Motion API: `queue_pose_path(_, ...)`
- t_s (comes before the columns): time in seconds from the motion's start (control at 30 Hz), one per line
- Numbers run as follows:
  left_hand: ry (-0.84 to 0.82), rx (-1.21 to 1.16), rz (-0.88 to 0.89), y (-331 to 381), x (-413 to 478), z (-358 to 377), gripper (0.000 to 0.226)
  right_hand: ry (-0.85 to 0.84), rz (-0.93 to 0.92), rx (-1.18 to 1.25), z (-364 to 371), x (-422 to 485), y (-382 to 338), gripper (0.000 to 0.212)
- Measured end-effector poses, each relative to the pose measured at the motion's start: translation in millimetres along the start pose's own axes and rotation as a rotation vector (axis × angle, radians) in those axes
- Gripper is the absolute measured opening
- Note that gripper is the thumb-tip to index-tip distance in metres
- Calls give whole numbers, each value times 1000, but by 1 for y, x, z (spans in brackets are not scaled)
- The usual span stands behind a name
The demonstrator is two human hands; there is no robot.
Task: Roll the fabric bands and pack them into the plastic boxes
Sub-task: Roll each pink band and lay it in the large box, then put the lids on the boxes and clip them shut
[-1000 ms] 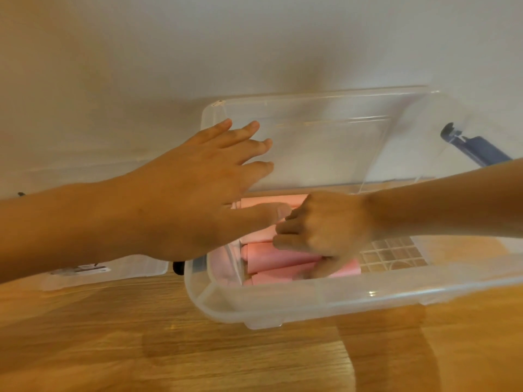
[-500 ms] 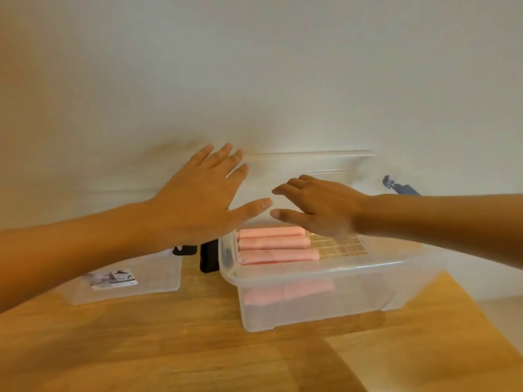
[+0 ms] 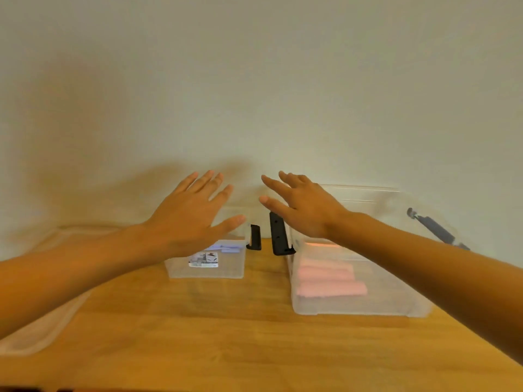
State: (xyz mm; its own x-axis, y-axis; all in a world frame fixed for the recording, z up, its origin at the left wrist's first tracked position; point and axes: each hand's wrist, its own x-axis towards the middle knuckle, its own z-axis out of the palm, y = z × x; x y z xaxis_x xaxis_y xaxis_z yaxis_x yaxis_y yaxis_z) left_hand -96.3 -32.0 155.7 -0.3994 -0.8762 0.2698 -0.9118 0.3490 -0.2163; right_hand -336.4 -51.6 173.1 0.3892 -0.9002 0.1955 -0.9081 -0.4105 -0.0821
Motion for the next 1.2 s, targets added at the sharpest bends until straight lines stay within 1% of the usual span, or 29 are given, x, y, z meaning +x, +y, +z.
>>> queue_pose_path(0.13, -34, 16, -145, -57, -49, 9, 107, -39, -107, 1, 25, 19, -60, 73)
queue_pose_path(0.23, -64, 32, -242, -100, -84, 14, 108, -73, -191, -14, 42, 39, -103, 79)
queue_pose_path(0.3, -74, 55, -277, -129, -107, 20, 106, -80, -229, -18, 53, 54, -128, 80)
queue_pose_path(0.43, -75, 86, -319, -179, -141, 38, 106, -92, -265, -7, 75, 82, -168, 71)
queue_pose_path(0.63, -119, 54, -401, -229, -181, 81, 97, -108, -352, 47, 114, 111, -230, 70)
queue_pose_path(0.73, -140, 20, -385, -242, -194, 107, 92, -114, -408, 38, 134, 122, -257, 68)
queue_pose_path(0.87, -205, 20, -332, -261, -208, 149, 78, -161, -487, 0, 172, 145, -294, 67)
queue_pose_path(0.97, -255, 106, -274, -276, -210, 169, 70, -194, -510, -41, 198, 159, -310, 68)
queue_pose_path(1.0, -244, 153, -244, -280, -209, 175, 67, -206, -514, -51, 205, 162, -313, 69)
queue_pose_path(1.07, -305, 212, -203, -284, -206, 182, 62, -226, -519, -64, 216, 167, -316, 71)
queue_pose_path(1.1, -372, 239, -181, -282, -202, 181, 61, -234, -519, -70, 221, 170, -315, 73)
queue_pose_path(1.17, -432, 269, -126, -276, -195, 176, 63, -237, -518, -82, 229, 175, -314, 76)
queue_pose_path(1.2, -404, 261, -85, -273, -192, 175, 65, -234, -513, -75, 232, 178, -313, 77)
